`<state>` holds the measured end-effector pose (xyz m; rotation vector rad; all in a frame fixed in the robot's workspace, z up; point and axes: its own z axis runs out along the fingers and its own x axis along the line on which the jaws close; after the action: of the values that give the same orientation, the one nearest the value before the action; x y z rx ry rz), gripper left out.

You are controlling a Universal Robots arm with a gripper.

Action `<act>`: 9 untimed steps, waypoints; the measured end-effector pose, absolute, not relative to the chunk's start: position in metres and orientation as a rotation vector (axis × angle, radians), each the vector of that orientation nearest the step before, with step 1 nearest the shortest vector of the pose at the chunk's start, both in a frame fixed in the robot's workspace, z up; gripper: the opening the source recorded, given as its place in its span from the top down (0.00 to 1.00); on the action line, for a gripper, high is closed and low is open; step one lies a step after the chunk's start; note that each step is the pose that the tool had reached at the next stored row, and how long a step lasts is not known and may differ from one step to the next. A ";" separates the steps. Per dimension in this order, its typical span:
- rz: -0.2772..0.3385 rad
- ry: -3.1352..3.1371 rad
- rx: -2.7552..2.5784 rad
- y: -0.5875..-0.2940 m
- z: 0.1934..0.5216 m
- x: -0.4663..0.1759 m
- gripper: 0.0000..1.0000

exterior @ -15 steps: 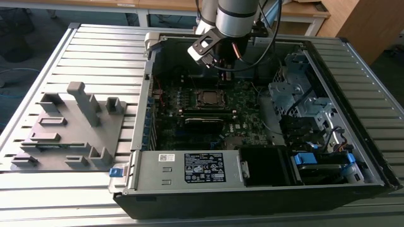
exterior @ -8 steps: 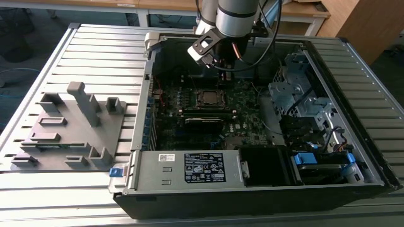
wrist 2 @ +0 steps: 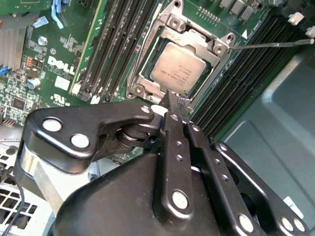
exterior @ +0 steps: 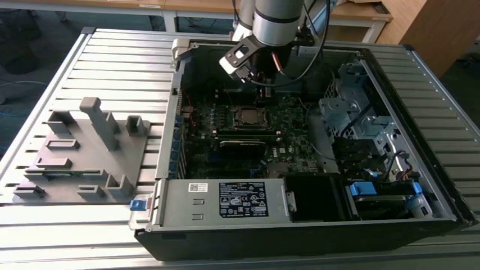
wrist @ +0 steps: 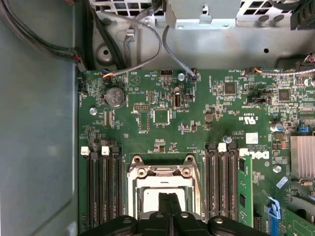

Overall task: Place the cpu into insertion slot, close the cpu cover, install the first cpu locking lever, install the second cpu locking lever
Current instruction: 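Close the cpu cover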

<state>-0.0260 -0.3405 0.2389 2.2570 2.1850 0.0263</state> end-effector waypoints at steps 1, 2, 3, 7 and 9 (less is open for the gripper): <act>0.026 2.185 2.257 -0.341 0.238 -0.027 0.90; 0.026 2.185 2.257 -0.341 0.237 -0.028 0.90; 0.026 2.185 2.257 -0.341 0.236 -0.029 0.90; 0.026 2.185 2.257 -0.341 0.232 -0.032 0.90; 0.026 2.185 2.257 -0.341 0.231 -0.033 0.90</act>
<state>-0.0332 -0.3405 0.2308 2.2570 2.1849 0.0262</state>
